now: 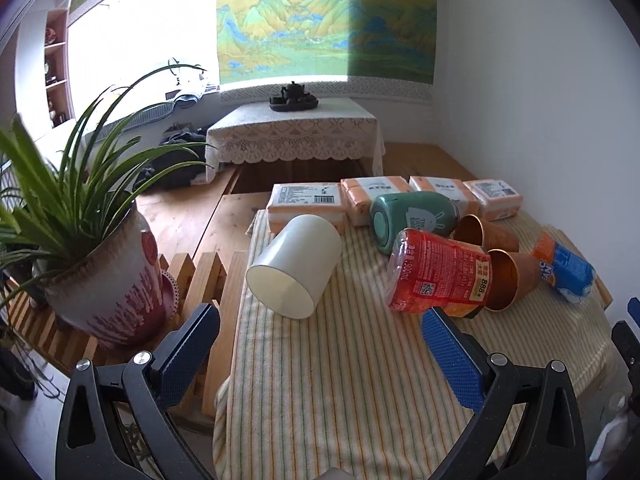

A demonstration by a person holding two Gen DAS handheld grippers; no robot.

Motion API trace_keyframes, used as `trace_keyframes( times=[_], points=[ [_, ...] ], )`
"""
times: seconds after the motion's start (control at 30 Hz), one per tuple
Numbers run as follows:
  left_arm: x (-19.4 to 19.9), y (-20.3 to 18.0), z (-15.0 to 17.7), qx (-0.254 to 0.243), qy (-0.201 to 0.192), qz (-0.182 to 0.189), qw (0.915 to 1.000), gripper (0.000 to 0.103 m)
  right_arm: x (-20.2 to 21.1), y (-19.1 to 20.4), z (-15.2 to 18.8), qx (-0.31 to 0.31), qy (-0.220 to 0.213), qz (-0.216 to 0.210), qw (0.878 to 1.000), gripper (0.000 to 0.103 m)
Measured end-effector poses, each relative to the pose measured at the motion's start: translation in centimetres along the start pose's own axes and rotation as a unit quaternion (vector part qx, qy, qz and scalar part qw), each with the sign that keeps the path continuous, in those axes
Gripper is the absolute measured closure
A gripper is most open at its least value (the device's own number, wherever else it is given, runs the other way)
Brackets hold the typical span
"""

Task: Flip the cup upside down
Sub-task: 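Move the left gripper down toward the white cup lying on its side, then close the left gripper around the white cup and lift it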

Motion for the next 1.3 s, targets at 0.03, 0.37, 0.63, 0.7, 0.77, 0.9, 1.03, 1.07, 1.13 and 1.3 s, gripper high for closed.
trace_keyframes(
  times=[0.03, 0.37, 0.63, 0.7, 0.77, 0.9, 1.03, 1.07, 1.13, 1.3],
  points=[
    [-0.8, -0.1, -0.6, -0.011, 0.013, 0.007, 0.9998, 0.001, -0.1, -0.1, 0.0, -0.001, 0.001, 0.0, 1.0, 0.007],
    [-9.0, -0.3, -5.9, -0.073, 0.118, 0.028, 0.9899, 0.004, -0.8, -0.9, 0.4, -0.01, 0.007, 0.002, 1.0, 0.007],
    [-14.4, 1.3, -7.1, -0.086, 0.18, 0.004, 0.98, 0.008, -1.5, -2.1, 0.5, -0.026, 0.014, 0.006, 1.0, 0.007],
    [-15.6, 1.6, -6.7, -0.085, 0.196, 0.004, 0.977, 0.01, -1.7, -2.3, 0.6, -0.028, 0.015, 0.007, 0.999, 0.007],
    [-16.9, 1.8, -6.2, -0.087, 0.212, 0.008, 0.9733, 0.014, -1.7, -2.5, 0.6, -0.031, 0.017, 0.008, 0.999, 0.007],
    [-18.6, 2.3, -5.4, -0.074, 0.228, 0.032, 0.9702, 0.018, -1.8, -2.8, 0.7, -0.034, 0.017, 0.01, 0.999, 0.007],
    [-18.9, 2.2, -5.2, -0.069, 0.226, 0.045, 0.9706, 0.024, -2.0, -2.9, 0.8, -0.035, 0.019, 0.013, 0.999, 0.007],
    [-18.9, 2.2, -5.1, -0.067, 0.224, 0.047, 0.9711, 0.024, -2.0, -2.9, 0.8, -0.037, 0.02, 0.013, 0.999, 0.007],
    [-18.7, 2.5, -4.9, -0.059, 0.225, 0.052, 0.9712, 0.024, -1.9, -2.8, 0.8, -0.038, 0.019, 0.012, 0.999, 0.007],
    [-16.6, 2.9, -3.8, -0.056, 0.221, 0.055, 0.9721, 0.024, -1.3, -2.7, 0.8, -0.037, 0.016, 0.01, 0.999, 0.007]
  ],
)
Point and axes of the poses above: each gripper's, at about its wrist camera, not at the fingertips, and x roughly against the way its jaws point, y to its left, z to its underside, the point moved 1 cm from there along -x, roughly the way its jaws point, and after that the axes turned 10 degrees about -x, right-handed, at the moved point
